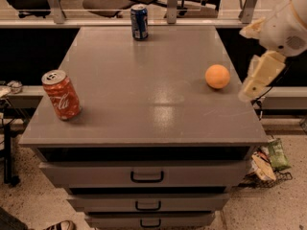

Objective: Move pepsi can near orange

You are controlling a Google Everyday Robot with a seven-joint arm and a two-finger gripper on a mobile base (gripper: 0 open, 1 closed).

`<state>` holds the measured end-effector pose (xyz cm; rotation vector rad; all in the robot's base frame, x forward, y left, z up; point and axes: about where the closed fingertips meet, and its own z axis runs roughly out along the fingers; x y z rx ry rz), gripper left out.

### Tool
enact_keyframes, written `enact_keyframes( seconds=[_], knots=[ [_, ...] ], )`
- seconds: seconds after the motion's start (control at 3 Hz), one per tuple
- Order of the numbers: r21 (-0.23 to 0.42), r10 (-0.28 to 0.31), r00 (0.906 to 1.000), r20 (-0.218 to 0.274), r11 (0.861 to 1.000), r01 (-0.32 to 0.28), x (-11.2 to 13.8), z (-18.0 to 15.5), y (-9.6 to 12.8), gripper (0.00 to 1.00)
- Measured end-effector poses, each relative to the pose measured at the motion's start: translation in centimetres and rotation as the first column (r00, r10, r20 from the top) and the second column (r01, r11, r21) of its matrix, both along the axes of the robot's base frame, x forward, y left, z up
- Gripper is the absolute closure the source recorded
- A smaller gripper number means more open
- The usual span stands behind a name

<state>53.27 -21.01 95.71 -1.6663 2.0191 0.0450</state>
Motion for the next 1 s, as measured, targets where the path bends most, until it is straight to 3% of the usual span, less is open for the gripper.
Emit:
enact_keyframes(
  seconds=[0.33, 0.67, 1.0],
  knots=[
    [0.137, 0.040, 0.9971, 0.065, 0.989, -0.048, 6.9, 0.0, 2.8, 0.00],
    [0.261, 0.032, 0.9887, 0.146, 0.963, -0.070, 12.1, 1.8, 7.1, 0.00],
    [0.261, 0.032, 0.9888, 0.146, 0.963, -0.070, 12.1, 1.8, 7.1, 0.00]
  ],
)
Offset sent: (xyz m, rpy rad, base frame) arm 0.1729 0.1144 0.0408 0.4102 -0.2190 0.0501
